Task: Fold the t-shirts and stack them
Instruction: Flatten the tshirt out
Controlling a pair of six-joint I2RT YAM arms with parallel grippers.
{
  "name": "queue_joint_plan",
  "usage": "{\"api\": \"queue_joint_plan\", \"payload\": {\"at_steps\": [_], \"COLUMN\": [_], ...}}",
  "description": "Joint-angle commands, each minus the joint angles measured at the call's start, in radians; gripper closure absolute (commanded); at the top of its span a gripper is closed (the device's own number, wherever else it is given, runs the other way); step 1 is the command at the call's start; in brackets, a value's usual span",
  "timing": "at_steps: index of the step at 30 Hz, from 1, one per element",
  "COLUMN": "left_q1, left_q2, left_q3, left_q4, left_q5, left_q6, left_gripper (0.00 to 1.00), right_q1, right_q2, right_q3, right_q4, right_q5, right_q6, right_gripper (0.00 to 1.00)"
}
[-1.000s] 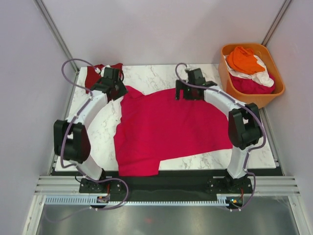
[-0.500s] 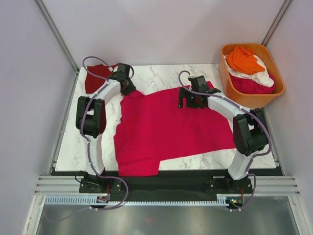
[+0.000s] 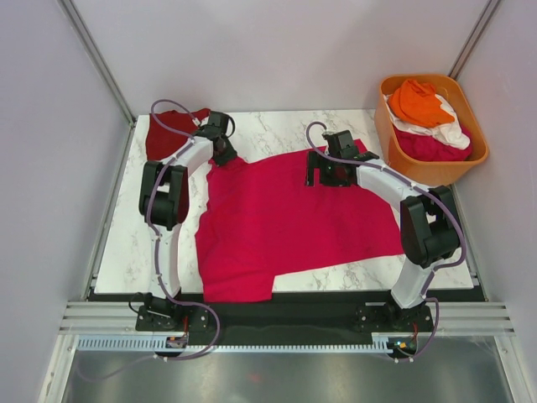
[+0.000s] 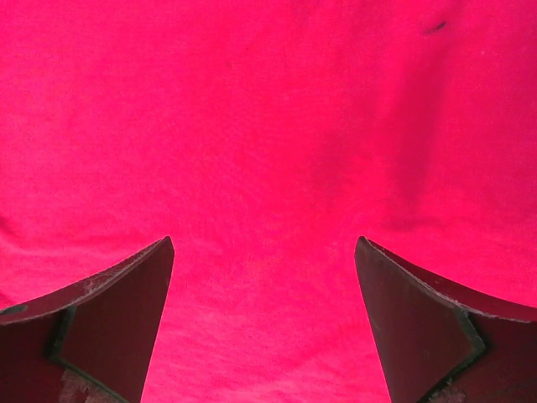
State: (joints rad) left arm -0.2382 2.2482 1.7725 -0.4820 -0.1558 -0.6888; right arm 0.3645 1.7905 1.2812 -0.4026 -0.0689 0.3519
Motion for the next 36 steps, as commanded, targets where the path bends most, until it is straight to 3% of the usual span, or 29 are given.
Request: {"api": "queue_joint_plan", "payload": {"at_steps": [1,17,22,25,36], "left_q1": [-0.006,-0.012,-0.015,-0.015,-0.018], "left_q2": [-0.012,-0.085,-0.121,-0.121,-0.058], "left_q3": [-0.001,-0.097,-0.11,-0.114,-0.116], "left_q4": [0.013,0.011,0.011,0.013,0.028], "left_q5": [-0.03,-0.059,-0.087,-0.094,-0.079], "left_q6": [-0.032,-0.051,-0.031,-0.028,-0.057], "left_gripper": [0.59,0.59,0.42,0.41,0.6], "right_q1": [0.002,0.002,0.002,0.002,0.002], "right_q2": [-0.005,0.015,0.015,0.02,0.032], "right_q3": [0.003,0.003,0.003,0.006,0.004], "right_q4": [0.011,0.011,0.013,0.013,0.015], "right_q5": [0.003,0.003,0.001,0.003,0.007], "right_q6": [0.004,0.006,0.007,0.006,0.006], "right_gripper": [0.02,0.02,0.02,0.02,0.02]}}
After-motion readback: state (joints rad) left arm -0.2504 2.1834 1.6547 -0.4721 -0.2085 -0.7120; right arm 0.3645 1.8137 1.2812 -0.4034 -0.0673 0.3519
